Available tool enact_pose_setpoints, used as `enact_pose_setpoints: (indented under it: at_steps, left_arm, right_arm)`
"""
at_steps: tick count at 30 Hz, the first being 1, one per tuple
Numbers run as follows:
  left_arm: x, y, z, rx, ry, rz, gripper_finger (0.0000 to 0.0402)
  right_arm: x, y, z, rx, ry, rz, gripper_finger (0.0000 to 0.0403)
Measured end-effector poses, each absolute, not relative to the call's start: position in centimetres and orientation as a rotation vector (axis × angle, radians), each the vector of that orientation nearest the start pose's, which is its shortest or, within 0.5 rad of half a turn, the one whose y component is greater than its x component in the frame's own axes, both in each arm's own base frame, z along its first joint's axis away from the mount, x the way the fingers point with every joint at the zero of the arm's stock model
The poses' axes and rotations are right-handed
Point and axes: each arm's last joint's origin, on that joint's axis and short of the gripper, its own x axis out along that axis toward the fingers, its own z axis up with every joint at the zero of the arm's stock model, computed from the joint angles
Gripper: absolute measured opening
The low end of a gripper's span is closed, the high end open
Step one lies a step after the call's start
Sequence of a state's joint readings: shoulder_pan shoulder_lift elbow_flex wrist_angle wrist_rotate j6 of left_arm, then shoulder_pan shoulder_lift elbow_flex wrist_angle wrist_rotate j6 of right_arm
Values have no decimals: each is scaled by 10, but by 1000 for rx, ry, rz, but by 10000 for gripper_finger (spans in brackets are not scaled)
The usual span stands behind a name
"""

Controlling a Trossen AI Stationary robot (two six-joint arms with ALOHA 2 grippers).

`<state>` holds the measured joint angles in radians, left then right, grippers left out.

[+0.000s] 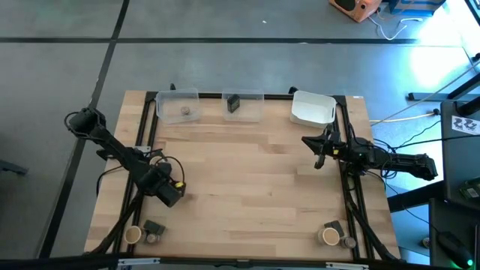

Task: Sort spices by type
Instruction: Put the top left brown seasoning bottle into the left transparent bin

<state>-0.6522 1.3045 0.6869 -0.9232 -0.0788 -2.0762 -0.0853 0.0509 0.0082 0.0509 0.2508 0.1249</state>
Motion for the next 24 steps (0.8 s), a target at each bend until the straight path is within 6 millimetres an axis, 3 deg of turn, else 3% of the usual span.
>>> enact_pose_setpoints:
  at_steps: [4, 16, 24]
  left_arm:
    - [152, -114, 161, -1137, 1179, 1019, 233]
    - [146, -106, 146, -1106, 1105, 1062, 232]
    - [147, -106, 146, -1086, 1112, 1028, 166]
  right_arm:
    - [99, -16, 167, 124, -29, -336, 23]
    - [99, -16, 167, 123, -29, -336, 23]
    - [99, -16, 167, 122, -28, -336, 23]
